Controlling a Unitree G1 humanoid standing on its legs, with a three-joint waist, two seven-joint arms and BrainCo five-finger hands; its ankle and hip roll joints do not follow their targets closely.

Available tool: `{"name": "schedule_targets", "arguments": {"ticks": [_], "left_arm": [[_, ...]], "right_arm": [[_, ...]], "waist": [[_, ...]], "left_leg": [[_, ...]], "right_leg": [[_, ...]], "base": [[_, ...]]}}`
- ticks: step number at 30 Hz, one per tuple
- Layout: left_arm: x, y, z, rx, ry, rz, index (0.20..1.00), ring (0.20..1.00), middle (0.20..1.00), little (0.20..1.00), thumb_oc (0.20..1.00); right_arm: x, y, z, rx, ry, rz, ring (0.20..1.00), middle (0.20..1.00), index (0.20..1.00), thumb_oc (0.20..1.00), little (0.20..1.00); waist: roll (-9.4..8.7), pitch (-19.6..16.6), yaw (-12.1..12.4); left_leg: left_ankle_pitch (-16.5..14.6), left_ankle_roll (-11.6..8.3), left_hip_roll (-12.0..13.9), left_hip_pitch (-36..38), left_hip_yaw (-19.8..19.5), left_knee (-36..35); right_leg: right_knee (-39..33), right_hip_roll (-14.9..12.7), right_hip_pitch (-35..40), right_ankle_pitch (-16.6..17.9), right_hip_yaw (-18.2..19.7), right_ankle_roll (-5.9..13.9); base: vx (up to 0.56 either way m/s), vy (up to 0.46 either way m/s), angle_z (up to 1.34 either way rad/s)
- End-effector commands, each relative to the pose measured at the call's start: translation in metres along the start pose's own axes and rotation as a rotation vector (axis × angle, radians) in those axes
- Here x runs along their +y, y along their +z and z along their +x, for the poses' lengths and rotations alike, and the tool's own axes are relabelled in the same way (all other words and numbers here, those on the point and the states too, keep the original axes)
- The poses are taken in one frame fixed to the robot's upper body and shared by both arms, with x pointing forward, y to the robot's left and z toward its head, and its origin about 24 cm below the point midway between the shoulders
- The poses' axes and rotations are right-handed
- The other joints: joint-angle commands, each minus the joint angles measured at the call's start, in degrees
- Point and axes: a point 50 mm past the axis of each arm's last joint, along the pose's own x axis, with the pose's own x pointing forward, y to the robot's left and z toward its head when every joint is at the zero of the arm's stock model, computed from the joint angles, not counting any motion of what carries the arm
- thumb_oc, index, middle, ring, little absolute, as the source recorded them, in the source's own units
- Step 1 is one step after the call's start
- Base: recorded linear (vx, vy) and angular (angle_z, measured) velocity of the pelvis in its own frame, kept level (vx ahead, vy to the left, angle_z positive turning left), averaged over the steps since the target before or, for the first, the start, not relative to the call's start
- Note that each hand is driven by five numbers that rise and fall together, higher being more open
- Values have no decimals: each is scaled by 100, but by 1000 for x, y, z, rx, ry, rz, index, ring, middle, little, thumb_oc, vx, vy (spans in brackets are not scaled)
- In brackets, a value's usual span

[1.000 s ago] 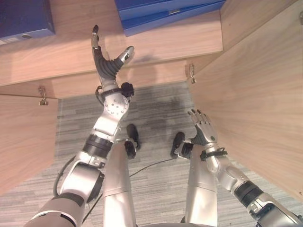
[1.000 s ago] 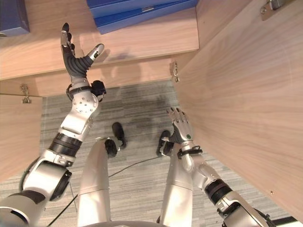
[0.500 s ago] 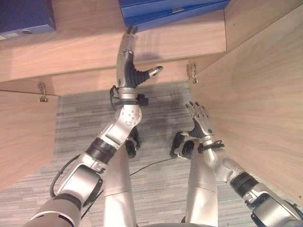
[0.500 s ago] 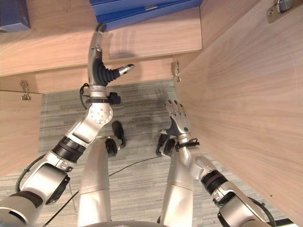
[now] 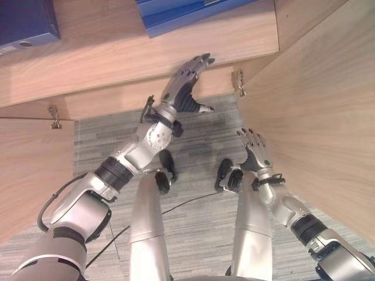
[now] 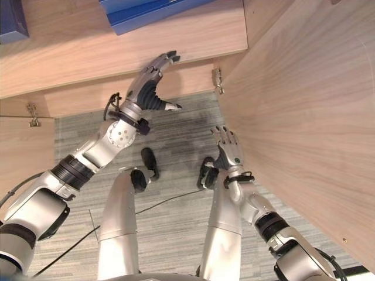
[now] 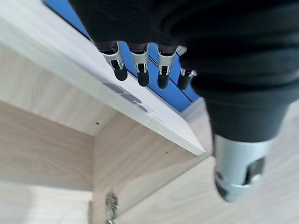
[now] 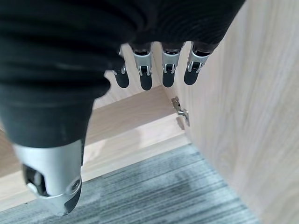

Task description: Put the empty folder in the office cabinet

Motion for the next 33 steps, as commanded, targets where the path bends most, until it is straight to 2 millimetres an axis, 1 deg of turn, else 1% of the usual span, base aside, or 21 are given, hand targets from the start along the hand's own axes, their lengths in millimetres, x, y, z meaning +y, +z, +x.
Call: {"name": "schedule_targets", "arguments": {"ticks": [1, 4, 5, 6, 7, 8, 11, 12, 15, 17, 18, 20, 22, 23, 26, 28, 31, 33], "left_arm": [[26, -9, 18, 36, 146, 106, 1000, 1000, 1000, 1000, 1000], [49, -17, 31, 81, 212, 163, 1000, 1000, 1000, 1000, 1000], [55, -20, 33, 94, 229, 168, 1000, 1000, 1000, 1000, 1000], [55, -20, 34, 94, 230, 168, 1000, 1000, 1000, 1000, 1000], [62, -22, 37, 109, 246, 176, 1000, 1000, 1000, 1000, 1000], [75, -25, 42, 130, 275, 215, 1000, 1000, 1000, 1000, 1000], [87, -32, 47, 166, 278, 281, 1000, 1000, 1000, 1000, 1000], [89, -38, 47, 196, 268, 305, 1000, 1000, 1000, 1000, 1000], [97, -45, 49, 240, 252, 355, 1000, 1000, 1000, 1000, 1000], [105, -48, 53, 259, 245, 399, 1000, 1000, 1000, 1000, 1000], [107, -55, 52, 302, 227, 408, 1000, 1000, 1000, 1000, 1000], [113, -60, 55, 343, 202, 436, 1000, 1000, 1000, 1000, 1000], [119, -72, 53, 419, 172, 488, 1000, 1000, 1000, 1000, 1000], [126, -80, 50, 477, 146, 510, 1000, 1000, 1000, 1000, 1000], [130, -77, 53, 461, 139, 490, 1000, 1000, 1000, 1000, 1000], [132, -67, 56, 387, 127, 468, 1000, 1000, 1000, 1000, 1000], [131, -66, 54, 357, 120, 466, 1000, 1000, 1000, 1000, 1000], [130, -68, 51, 357, 116, 485, 1000, 1000, 1000, 1000, 1000]], "right_arm": [[-1, 3, -12, -56, 0, 3, 1000, 1000, 1000, 1000, 1000], [2, 2, -16, -59, 18, 3, 1000, 1000, 1000, 1000, 1000], [3, 2, -18, -60, 24, 6, 1000, 1000, 1000, 1000, 1000], [3, 2, -17, -60, 23, 6, 1000, 1000, 1000, 1000, 1000], [5, 2, -19, -62, 32, 9, 1000, 1000, 1000, 1000, 1000], [8, 2, -22, -63, 49, 13, 1000, 1000, 1000, 1000, 1000], [11, 3, -24, -63, 64, 18, 1000, 1000, 1000, 1000, 1000], [12, 3, -24, -66, 72, 19, 1000, 1000, 1000, 1000, 1000], [14, 5, -23, -70, 84, 25, 1000, 1000, 1000, 1000, 1000], [16, 6, -23, -76, 97, 25, 1000, 1000, 1000, 1000, 1000], [16, 7, -22, -77, 103, 25, 1000, 1000, 1000, 1000, 1000], [19, 7, -22, -73, 121, 29, 1000, 1000, 1000, 1000, 1000], [23, 9, -23, -75, 148, 33, 1000, 1000, 1000, 1000, 1000], [25, 9, -22, -75, 167, 33, 1000, 1000, 1000, 1000, 1000], [25, 9, -21, -73, 180, 35, 1000, 1000, 1000, 1000, 1000], [27, 9, -22, -71, 196, 31, 1000, 1000, 1000, 1000, 1000], [30, 9, -24, -69, 211, 28, 1000, 1000, 1000, 1000, 1000], [32, 9, -25, -66, 216, 32, 1000, 1000, 1000, 1000, 1000]], "waist": [[140, -201, -85], [131, -207, -132], [132, -215, -138], [131, -210, -138], [130, -216, -149], [130, -235, -165], [128, -249, -188], [135, -254, -194], [134, -270, -201], [127, -282, -216], [123, -287, -232], [114, -291, -246], [107, -307, -266], [106, -331, -276], [102, -341, -274], [122, -359, -246], [132, -393, -235], [137, -418, -230]], "left_leg": [[-537, -292, 286, -11, -569, 138], [-522, -292, 303, -31, -580, 150], [-519, -292, 305, -33, -579, 147], [-518, -292, 305, -34, -579, 146], [-512, -291, 310, -43, -580, 148], [-505, -290, 314, -61, -585, 152], [-499, -288, 320, -90, -593, 171], [-500, -288, 324, -98, -596, 181], [-497, -291, 341, -114, -595, 191], [-498, -292, 352, -151, -602, 232], [-495, -294, 363, -167, -605, 244], [-500, -294, 377, -191, -603, 273], [-502, -287, 390, -212, -608, 303], [-496, -291, 408, -218, -608, 305], [-492, -291, 406, -214, -599, 291], [-488, -296, 385, -213, -596, 270], [-494, -297, 383, -237, -593, 281], [-500, -302, 388, -257, -600, 294]], "right_leg": [[-584, -82, 148, 450, -82, 261], [-575, -71, 139, 464, -78, 263], [-577, -67, 138, 465, -77, 264], [-578, -67, 137, 466, -77, 264], [-581, -65, 130, 474, -79, 263], [-572, -62, 112, 479, -83, 264], [-555, -57, 78, 493, -74, 269], [-548, -52, 69, 499, -69, 268], [-545, -37, 39, 517, -58, 271], [-532, -33, 16, 528, -52, 269], [-532, -26, 9, 530, -46, 269], [-516, -23, -16, 530, -44, 266], [-496, -17, -39, 535, -47, 262], [-499, -13, -39, 546, -54, 268], [-506, -10, -32, 558, -59, 272], [-526, 16, -44, 563, -31, 277], [-515, 11, -71, 555, -21, 276], [-511, 8, -86, 551, -22, 276]], "base": [[0, 0, 0], [0, 0, 0], [0, 0, 0], [0, 0, 0], [0, 0, 0], [0, 0, 0], [0, 0, 0], [0, 0, 0], [0, 0, 0], [0, 0, 0], [0, 0, 0], [-3, -1, -2], [-4, -12, -4], [0, 0, 0], [0, 0, 0], [0, 0, 0], [0, 0, 0], [0, 0, 0]]}}
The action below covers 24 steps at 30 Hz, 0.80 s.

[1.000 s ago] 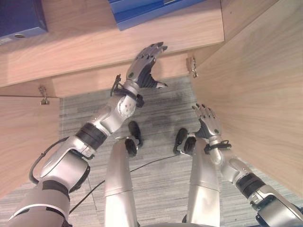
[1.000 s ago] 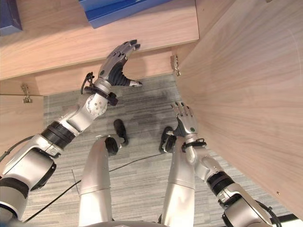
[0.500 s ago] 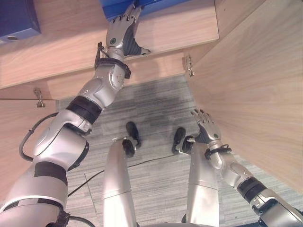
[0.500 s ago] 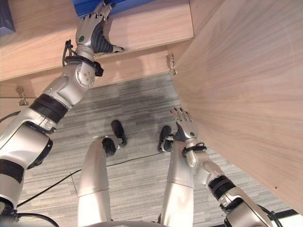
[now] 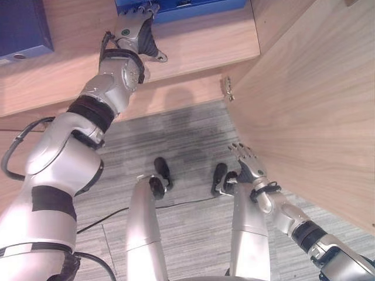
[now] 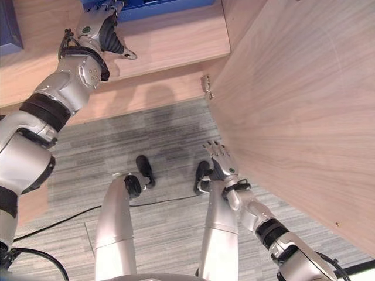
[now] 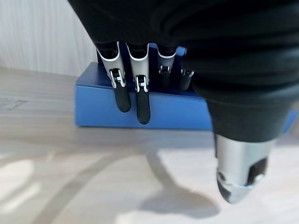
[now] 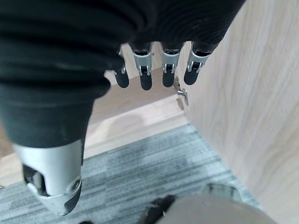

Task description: Put the empty folder in the office cabinet

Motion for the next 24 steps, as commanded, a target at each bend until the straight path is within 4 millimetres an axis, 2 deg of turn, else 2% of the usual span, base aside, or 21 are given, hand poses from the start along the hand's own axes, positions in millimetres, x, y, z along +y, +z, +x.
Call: {"name": "schedule_targets", "arguments": {"ticks": [1, 6, 10, 16, 24], "left_arm": [[20, -28, 0, 84, 66, 40, 1000, 1000, 1000, 1000, 1000], [20, -35, -3, 109, 110, 89, 1000, 1000, 1000, 1000, 1000], [28, -37, -2, 121, 204, 108, 1000, 1000, 1000, 1000, 1000], [40, -9, 4, 7, 292, 17, 1000, 1000, 1000, 1000, 1000], [30, 25, -9, -180, 270, -94, 1000, 1000, 1000, 1000, 1000]], "right_arm": [[5, 4, -3, -16, 16, 30, 1000, 1000, 1000, 1000, 1000], [3, 5, -4, -33, 0, 28, 1000, 1000, 1000, 1000, 1000], [1, 5, -8, -57, -29, 24, 1000, 1000, 1000, 1000, 1000], [0, 1, -14, -54, -47, 24, 1000, 1000, 1000, 1000, 1000], [0, -4, -14, -17, -50, 25, 1000, 1000, 1000, 1000, 1000]], "waist": [[137, -65, -15], [126, -73, -29], [116, -70, -48], [131, -94, -61], [180, -80, 29]], "left_leg": [[-453, -372, 304, -19, -588, 9], [-436, -382, 311, -19, -587, -7], [-414, -372, 310, -30, -579, -10], [-370, -369, 292, -32, -576, -78], [-365, -380, 251, -10, -571, -101]], "right_leg": [[-712, -26, 126, 516, -67, 275], [-736, -28, 143, 517, -78, 279], [-729, -42, 126, 533, -71, 286], [-750, -31, 125, 551, -71, 281], [-766, -24, 143, 548, -56, 282]], "base": [[0, 0, 0], [0, 0, 0], [0, 0, 0], [0, 0, 0], [0, 0, 0]]}}
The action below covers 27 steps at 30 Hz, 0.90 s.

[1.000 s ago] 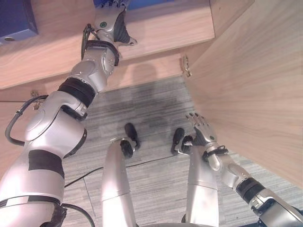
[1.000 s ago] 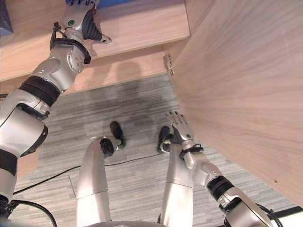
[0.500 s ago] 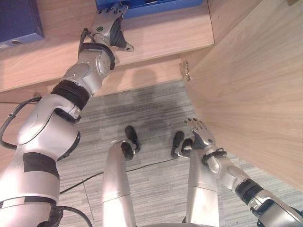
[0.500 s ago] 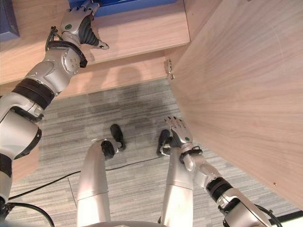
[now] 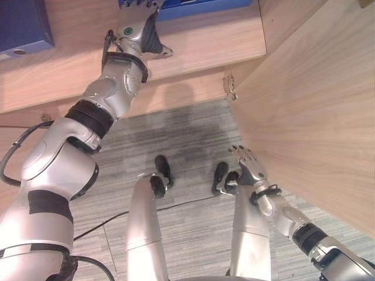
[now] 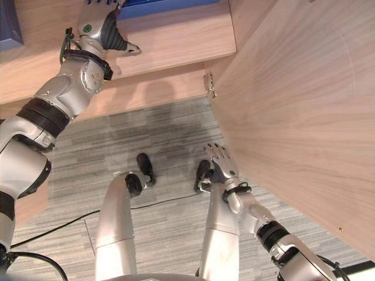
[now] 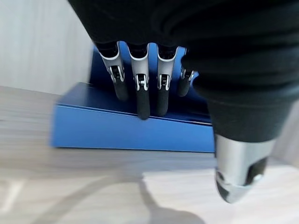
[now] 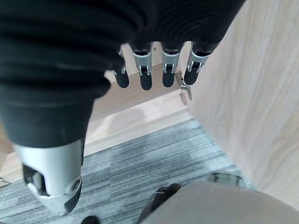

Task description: Put the empty folder in the office cabinet

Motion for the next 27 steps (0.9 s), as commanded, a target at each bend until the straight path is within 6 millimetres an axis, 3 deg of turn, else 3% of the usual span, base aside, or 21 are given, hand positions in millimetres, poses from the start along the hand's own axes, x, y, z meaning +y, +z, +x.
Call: {"name": "schedule_targets", "arguments": {"ticks": [1, 8, 14, 22, 25, 27], "left_arm": [[25, 4, 6, -53, 95, -72, 1000, 1000, 1000, 1000, 1000], [14, 34, -20, -268, -124, -231, 1000, 1000, 1000, 1000, 1000], [23, 50, -47, -471, -371, -188, 1000, 1000, 1000, 1000, 1000], [26, 49, -61, -540, -489, -30, 1000, 1000, 1000, 1000, 1000], [26, 50, -66, -541, -492, -80, 1000, 1000, 1000, 1000, 1000], [26, 48, -79, -520, -494, -223, 1000, 1000, 1000, 1000, 1000]], "right_arm": [[-3, -4, -9, 2, -27, 4, 1000, 1000, 1000, 1000, 1000], [-11, -16, -8, 54, -20, -14, 1000, 1000, 1000, 1000, 1000], [-14, -26, -12, 85, 39, -33, 1000, 1000, 1000, 1000, 1000], [-14, -29, -16, 89, 74, -38, 1000, 1000, 1000, 1000, 1000], [-12, -29, -17, 96, 84, -29, 1000, 1000, 1000, 1000, 1000], [-8, -27, -20, 97, 98, -23, 1000, 1000, 1000, 1000, 1000]], "waist": [[194, -77, 19], [287, -112, 92], [374, -195, 134], [392, -265, 166], [392, -284, 196], [406, -316, 242]], "left_leg": [[-371, -370, 243, 69, -556, -95], [-390, -383, 220, 46, -542, -63], [-435, -393, 244, 11, -520, 15], [-454, -406, 244, -35, -530, 55], [-446, -407, 231, -6, -528, 35], [-433, -416, 223, 42, -520, -5]], "right_leg": [[-723, -22, 188, 542, -25, 272], [-666, -35, 135, 500, 5, 262], [-561, -52, 76, 449, 37, 271], [-527, -64, 40, 415, 51, 277], [-535, -68, 59, 417, 51, 277], [-553, -59, 98, 421, 62, 272]], "base": [[0, 0, 0], [0, 0, 0], [3, 1, 1], [6, 1, 1], [0, 0, 0], [0, 0, 0]]}}
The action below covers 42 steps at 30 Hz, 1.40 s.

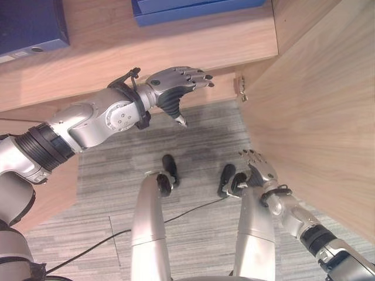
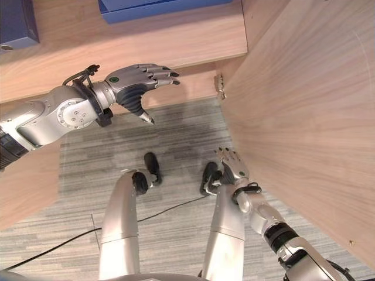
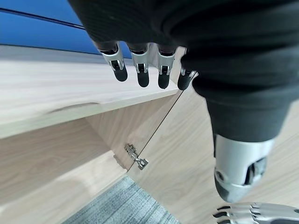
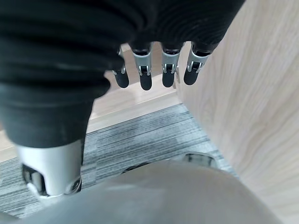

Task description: Put the empty folder in the office cabinet

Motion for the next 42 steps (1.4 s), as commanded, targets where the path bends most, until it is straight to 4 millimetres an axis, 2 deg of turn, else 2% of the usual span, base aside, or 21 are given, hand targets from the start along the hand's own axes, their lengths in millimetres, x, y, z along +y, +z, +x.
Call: {"name": "schedule_targets", "arguments": {"ticks": [1, 4, 5, 7, 9, 12, 13, 16, 17, 20, 22, 24, 25, 26, 30, 31, 32, 35, 37, 40, 42], "left_arm": [[12, 10, -16, -68, 122, -163, 1000, 1000, 1000, 1000, 1000], [-16, 5, -29, -18, 215, -454, 1000, 1000, 1000, 1000, 1000], [-32, 2, -31, 26, 269, -593, 1000, 1000, 1000, 1000, 1000], [-80, -3, -40, 171, 381, -902, 1000, 1000, 1000, 1000, 1000], [-120, -2, -43, 303, 420, -1079, 1000, 1000, 1000, 1000, 1000], [-178, 5, -50, 491, 378, -1232, 1000, 1000, 1000, 1000, 1000], [-213, 10, -59, 617, 301, -1270, 1000, 1000, 1000, 1000, 1000], [-268, 21, -76, 828, 137, -1280, 1000, 1000, 1000, 1000, 1000], [-298, 29, -90, 954, 17, -1250, 1000, 1000, 1000, 1000, 1000], [-342, 47, -122, 1177, -218, -1144, 1000, 1000, 1000, 1000, 1000], [-361, 62, -146, 1295, -333, -1122, 1000, 1000, 1000, 1000, 1000], [-371, 74, -162, 1351, -418, -1117, 1000, 1000, 1000, 1000, 1000], [-371, 74, -162, 1351, -418, -1117, 1000, 1000, 1000, 1000, 1000], [-379, 87, -174, 1377, -487, -1135, 1000, 1000, 1000, 1000, 1000], [-385, 105, -181, 1349, -567, -1175, 1000, 1000, 1000, 1000, 1000], [-387, 112, -179, 1306, -601, -1178, 1000, 1000, 1000, 1000, 1000], [-387, 113, -176, 1287, -603, -1176, 1000, 1000, 1000, 1000, 1000], [-387, 113, -178, 1297, -594, -1205, 1000, 1000, 1000, 1000, 1000], [-390, 119, -188, 1346, -609, -1239, 1000, 1000, 1000, 1000, 1000], [-394, 128, -199, 1388, -641, -1277, 1000, 1000, 1000, 1000, 1000], [-398, 143, -213, 1434, -700, -1320, 1000, 1000, 1000, 1000, 1000]], "right_arm": [[2, 0, -15, -21, 7, 15, 1000, 1000, 1000, 1000, 1000], [14, 1, -17, 7, 47, 35, 1000, 1000, 1000, 1000, 1000], [20, 1, -18, 39, 64, 77, 1000, 1000, 1000, 1000, 1000], [34, -2, -21, 107, 113, 149, 1000, 1000, 1000, 1000, 1000], [42, -4, -21, 164, 130, 219, 1000, 1000, 1000, 1000, 1000], [57, -8, -23, 251, 170, 294, 1000, 1000, 1000, 1000, 1000], [61, -9, -22, 275, 182, 317, 1000, 1000, 1000, 1000, 1000], [72, -12, -28, 323, 228, 344, 1000, 1000, 1000, 1000, 1000], [81, -17, -34, 374, 270, 369, 1000, 1000, 1000, 1000, 1000], [100, -22, -47, 482, 336, 433, 1000, 1000, 1000, 1000, 1000], [112, -24, -59, 545, 389, 468, 1000, 1000, 1000, 1000, 1000], [122, -27, -70, 604, 435, 488, 1000, 1000, 1000, 1000, 1000], [123, -26, -70, 603, 435, 488, 1000, 1000, 1000, 1000, 1000], [130, -30, -81, 661, 473, 512, 1000, 1000, 1000, 1000, 1000], [142, -38, -103, 766, 537, 555, 1000, 1000, 1000, 1000, 1000], [146, -46, -117, 831, 582, 539, 1000, 1000, 1000, 1000, 1000], [146, -49, -120, 853, 584, 542, 1000, 1000, 1000, 1000, 1000], [147, -56, -129, 913, 583, 584, 1000, 1000, 1000, 1000, 1000], [154, -56, -146, 962, 631, 596, 1000, 1000, 1000, 1000, 1000], [160, -52, -154, 986, 664, 628, 1000, 1000, 1000, 1000, 1000], [162, -52, -159, 1014, 670, 665, 1000, 1000, 1000, 1000, 1000]], "waist": [[206, -266, -77], [201, -251, -3], [154, -226, 51], [195, -186, 42], [187, -149, 65], [239, -90, 78], [248, -82, 86], [254, -62, 90], [264, -47, 95], [257, -131, 107], [263, -200, 130], [272, -255, 142], [273, -237, 141], [272, -341, 137], [269, -487, 116], [279, -591, 127], [269, -633, 121], [265, -809, 95], [256, -983, 65], [260, -1066, 67], [251, -1105, 56]], "left_leg": [[-418, -369, 251, 120, -502, -70], [-350, -421, 255, 334, -457, -261], [-312, -435, 249, 413, -445, -349], [-159, -473, 246, 765, -387, -733], [-23, -490, 209, 1059, -370, -1054], [281, -496, 108, 1870, -327, -1891], [522, -516, 20, 2397, -316, -2477], [852, -560, -54, 3196, -300, -3315], [1062, -610, -95, 3676, -289, -3813], [1378, -734, -159, 4347, -234, -4456], [1589, -810, -188, 4828, -204, -4897], [1758, -857, -161, 5204, -161, -5206], [1767, -859, -160, 5233, -160, -5225], [1887, -892, -130, 5589, -105, -5532], [2047, -966, -56, 6276, -15, -6023], [2069, -982, -24, 6576, 5, -6227], [2191, -953, -18, 6633, 51, -6297], [2169, -966, 6, 6862, 81, -6362], [2148, -999, 63, 7104, 130, -6362], [2155, -1027, 125, 7306, 170, -6362], [2170, -1012, 182, 7465, 214, -6362]], "right_leg": [[-765, -16, 227, 555, 44, 351], [-933, 2, 427, 600, 19, 344], [-1005, 6, 500, 621, -7, 345], [-1345, 63, 843, 743, -97, 365], [-1639, 112, 1152, 838, -194, 389], [-2270, 189, 1856, 1060, -364, 484], [-2749, 277, 2346, 1207, -466, 527], [-3516, 403, 3101, 1411, -599, 550], [-3980, 474, 3556, 1535, -683, 552], [-4638, 617, 4225, 1684, -764, 548], [-5058, 718, 4695, 1773, -830, 553], [-5361, 793, 5086, 1848, -880, 548], [-5378, 798, 5115, 1855, -882, 548], [-5685, 896, 5456, 1933, -900, 567], [-6493, 1132, 6225, 2165, -909, 625], [-6873, 1219, 6559, 2271, -899, 660], [-7045, 1254, 6652, 2428, -928, 635], [-7417, 1375, 6983, 2513, -895, 660], [-7455, 1476, 7249, 2428, -855, 656], [-7455, 1546, 7465, 2339, -805, 634], [-7455, 1608, 7576, 2289, -671, 607]], "base": [[0, 0, 0], [-12, -6, 0], [-51, -22, -1], [-88, -36, 4], [-85, -37, 8], [-63, -25, 5], [-40, -46, 14], [-1, -45, -1], [43, -72, -6], [53, -56, -1], [93, -45, -1], [80, -35, 2], [94, -42, 6], [80, -53, 3], [76, -73, -2], [2, -76, -15], [3, -79, -16], [24, -65, 2], [91, -124, 0], [65, -66, -19], [24, -61, -27]]}}
